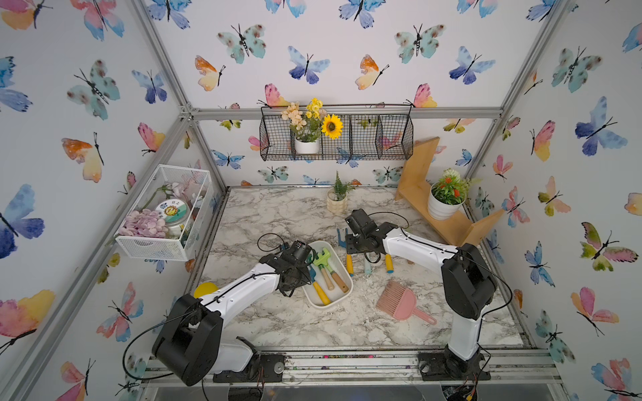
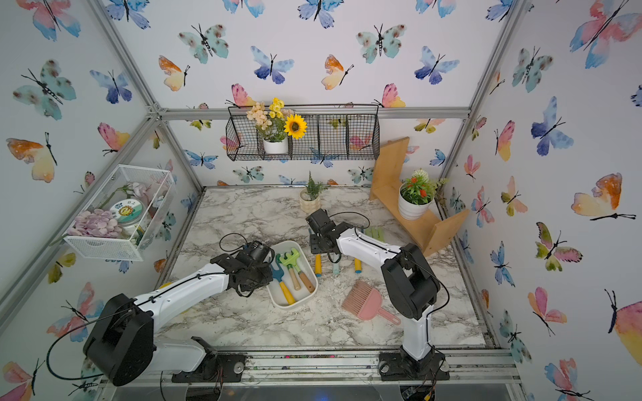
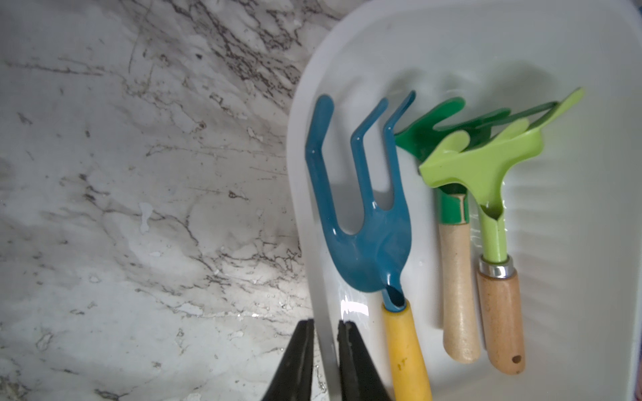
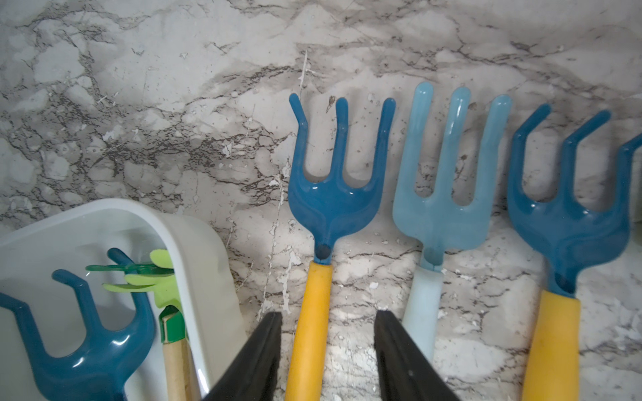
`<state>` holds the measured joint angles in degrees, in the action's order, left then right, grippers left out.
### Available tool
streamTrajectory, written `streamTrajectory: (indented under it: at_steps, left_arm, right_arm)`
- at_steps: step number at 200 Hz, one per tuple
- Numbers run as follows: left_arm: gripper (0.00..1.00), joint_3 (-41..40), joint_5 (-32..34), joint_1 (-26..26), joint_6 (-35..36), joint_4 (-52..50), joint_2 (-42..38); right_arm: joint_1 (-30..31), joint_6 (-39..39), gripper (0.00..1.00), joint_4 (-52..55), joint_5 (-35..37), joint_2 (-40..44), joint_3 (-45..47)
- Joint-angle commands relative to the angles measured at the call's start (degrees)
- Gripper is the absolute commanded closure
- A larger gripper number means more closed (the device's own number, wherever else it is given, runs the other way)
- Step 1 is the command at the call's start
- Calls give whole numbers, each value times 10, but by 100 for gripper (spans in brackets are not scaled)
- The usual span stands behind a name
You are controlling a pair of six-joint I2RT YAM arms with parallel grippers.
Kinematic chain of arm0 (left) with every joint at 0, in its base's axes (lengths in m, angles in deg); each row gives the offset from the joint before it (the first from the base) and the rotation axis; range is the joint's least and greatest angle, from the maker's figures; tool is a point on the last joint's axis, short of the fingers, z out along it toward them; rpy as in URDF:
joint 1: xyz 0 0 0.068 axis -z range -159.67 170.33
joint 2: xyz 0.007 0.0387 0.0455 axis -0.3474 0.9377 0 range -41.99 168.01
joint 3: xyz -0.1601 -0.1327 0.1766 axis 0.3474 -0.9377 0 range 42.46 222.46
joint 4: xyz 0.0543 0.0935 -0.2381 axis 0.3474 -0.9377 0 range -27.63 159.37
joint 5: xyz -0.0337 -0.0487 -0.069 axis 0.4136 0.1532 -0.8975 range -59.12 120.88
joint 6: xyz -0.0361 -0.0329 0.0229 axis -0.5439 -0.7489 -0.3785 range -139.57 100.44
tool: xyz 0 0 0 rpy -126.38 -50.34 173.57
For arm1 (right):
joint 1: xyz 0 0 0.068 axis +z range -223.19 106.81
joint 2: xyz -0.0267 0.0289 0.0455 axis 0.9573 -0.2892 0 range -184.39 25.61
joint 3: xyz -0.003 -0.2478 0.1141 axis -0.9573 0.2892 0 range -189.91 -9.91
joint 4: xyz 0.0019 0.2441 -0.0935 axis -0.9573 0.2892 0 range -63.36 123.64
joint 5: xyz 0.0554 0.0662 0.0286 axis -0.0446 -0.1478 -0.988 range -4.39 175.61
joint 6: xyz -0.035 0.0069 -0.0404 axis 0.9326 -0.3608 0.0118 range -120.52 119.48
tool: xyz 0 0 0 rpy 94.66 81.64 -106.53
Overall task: Take the hand rake out of the storage box
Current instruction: Move the storage box to the center of the board.
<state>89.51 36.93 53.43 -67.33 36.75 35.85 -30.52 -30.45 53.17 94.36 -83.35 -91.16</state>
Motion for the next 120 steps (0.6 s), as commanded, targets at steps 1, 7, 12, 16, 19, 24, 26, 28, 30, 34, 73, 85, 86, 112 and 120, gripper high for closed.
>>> streamTrajectory:
  at_steps: [1, 7, 12, 16, 19, 24, 26, 28, 30, 34, 73, 85, 86, 112, 120]
  left_arm:
    - [93, 11, 6, -18, 33, -26, -2]
    - [95, 14, 8, -26, 43, -34, -6]
    - [96, 17, 8, -34, 51, -38, -9]
    - [97, 19, 7, -41, 60, -41, -11]
    - [98, 20, 7, -47, 66, -44, -12]
    - [100, 23, 4, -58, 77, -49, -13]
    - [100, 24, 3, -62, 81, -50, -14]
    - [100, 24, 2, -66, 85, -52, -14]
    - [100, 25, 1, -70, 90, -54, -15]
    - [100, 27, -2, -79, 99, -57, -16]
    - [100, 23, -38, -178, 171, -70, -39]
    - [100, 22, -36, -200, 192, -77, -41]
    - [100, 22, -36, -201, 194, -77, -41]
    - [100, 8, -52, -260, 226, -88, -48]
    - [100, -3, -73, -289, 231, -83, -54]
  right_arm:
    - [0, 9, 50, -1, -12, -1, 1]
    - [0, 9, 50, -2, -15, -2, 1]
    - [0, 8, 50, -3, -17, -4, 0]
    - [0, 9, 50, -3, -19, -5, 0]
    - [0, 9, 50, -4, -20, -6, 0]
    - [0, 8, 50, -3, -22, -7, -1]
    - [0, 9, 51, -3, -23, -7, -1]
    - [0, 9, 51, -3, -24, -8, -1]
    - [0, 9, 51, -4, -24, -8, -1]
    - [0, 9, 50, -3, -26, -9, -1]
    - [0, 14, 50, -5, -30, -8, 3]
    - [0, 16, 50, -4, -30, -6, 5]
    - [0, 16, 50, -4, -30, -6, 5]
    - [0, 20, 50, -5, -31, -4, 6]
    - [0, 22, 51, -6, -33, -3, 5]
